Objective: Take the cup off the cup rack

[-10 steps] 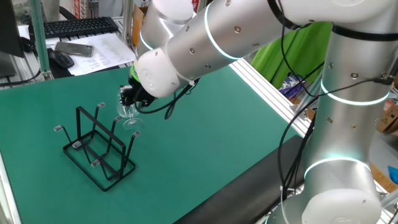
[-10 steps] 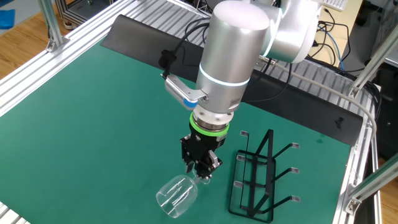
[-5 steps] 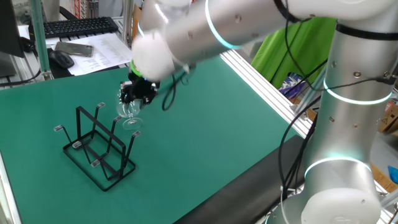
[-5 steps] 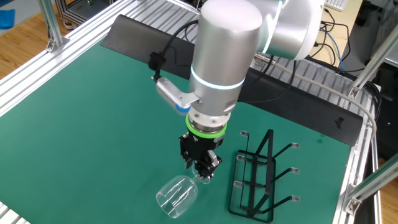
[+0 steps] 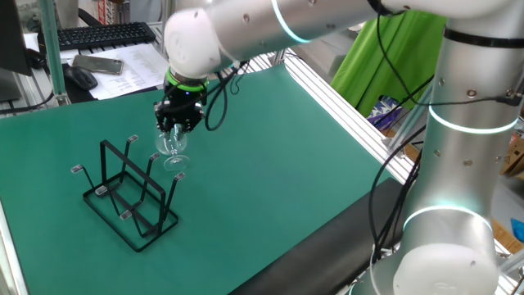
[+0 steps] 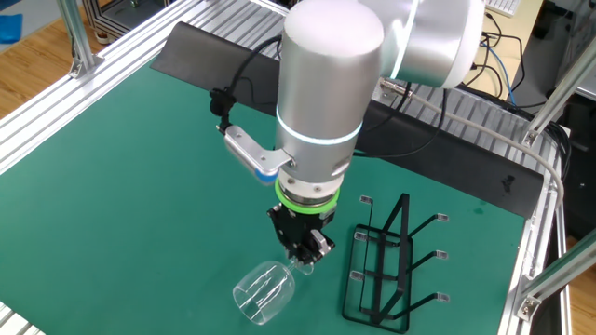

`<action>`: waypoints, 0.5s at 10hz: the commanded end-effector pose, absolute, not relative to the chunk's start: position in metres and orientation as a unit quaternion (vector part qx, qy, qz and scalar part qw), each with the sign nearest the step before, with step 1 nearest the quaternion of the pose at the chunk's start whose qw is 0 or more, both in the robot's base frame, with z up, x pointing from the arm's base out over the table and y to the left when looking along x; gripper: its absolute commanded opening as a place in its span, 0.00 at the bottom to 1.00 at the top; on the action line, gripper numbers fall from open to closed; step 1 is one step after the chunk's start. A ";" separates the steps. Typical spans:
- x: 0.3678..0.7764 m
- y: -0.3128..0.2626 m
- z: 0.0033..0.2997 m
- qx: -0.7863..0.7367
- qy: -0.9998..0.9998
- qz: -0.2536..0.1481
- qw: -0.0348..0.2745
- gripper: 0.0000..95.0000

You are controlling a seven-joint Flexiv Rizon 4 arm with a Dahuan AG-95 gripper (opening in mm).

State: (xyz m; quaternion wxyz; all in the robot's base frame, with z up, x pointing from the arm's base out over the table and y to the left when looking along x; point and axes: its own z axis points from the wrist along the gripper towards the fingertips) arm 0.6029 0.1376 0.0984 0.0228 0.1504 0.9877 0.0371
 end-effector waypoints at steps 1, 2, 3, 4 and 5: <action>0.603 0.139 0.102 0.149 0.988 0.035 0.019 0.00; 0.605 0.142 0.107 0.151 0.988 0.033 0.018 0.00; 0.607 0.144 0.108 0.153 0.988 0.032 0.014 0.00; 0.609 0.147 0.110 0.155 0.987 0.031 0.000 0.00; 0.609 0.149 0.112 0.153 0.988 0.030 -0.006 0.00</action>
